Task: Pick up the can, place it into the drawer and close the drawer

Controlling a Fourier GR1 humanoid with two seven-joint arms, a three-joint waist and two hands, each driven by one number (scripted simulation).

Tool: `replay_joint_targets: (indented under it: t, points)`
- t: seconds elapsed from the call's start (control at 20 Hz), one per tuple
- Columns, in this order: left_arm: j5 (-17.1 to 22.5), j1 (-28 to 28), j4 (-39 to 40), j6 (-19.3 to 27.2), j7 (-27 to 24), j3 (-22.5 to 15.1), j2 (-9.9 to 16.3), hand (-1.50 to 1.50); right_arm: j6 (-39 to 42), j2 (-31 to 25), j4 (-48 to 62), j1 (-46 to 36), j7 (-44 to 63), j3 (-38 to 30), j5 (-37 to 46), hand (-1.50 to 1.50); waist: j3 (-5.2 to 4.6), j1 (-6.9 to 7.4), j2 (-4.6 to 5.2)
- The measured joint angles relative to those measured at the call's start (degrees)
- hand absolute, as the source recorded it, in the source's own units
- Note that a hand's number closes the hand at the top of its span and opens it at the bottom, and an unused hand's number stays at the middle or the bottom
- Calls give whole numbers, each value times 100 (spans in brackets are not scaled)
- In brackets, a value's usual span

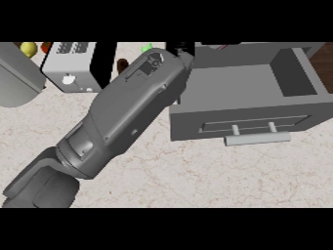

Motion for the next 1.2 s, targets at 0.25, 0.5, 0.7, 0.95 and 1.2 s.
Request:
replay_joint_targets:
  t: [0.25, 0.5, 0.7, 0.95, 1.2]
  points:
    - [355, -176, 276, 119, -15, -365, -1, 150, -71, -80, 4, -162, 112, 36, 19, -150, 1, -36, 14]
    - [589, -181, 469, 317, -104, -709, 0, -150, -106, -81, -1, -235, 159, 69, 58, -150, 3, -74, 23]
    - [776, -177, 576, 474, -179, -905, -1, -150, -77, -68, -79, -209, 209, 96, 44, -150, 2, -105, 26]
    - [980, -179, 778, 514, -357, -976, -1, -150, -53, -67, -69, -211, 186, 40, 13, -150, 2, -115, 37]
    - [1208, -97, 781, 582, -604, -1073, 0, -150, -99, -82, -114, -251, 281, 54, 14, -150, 1, -122, 40]
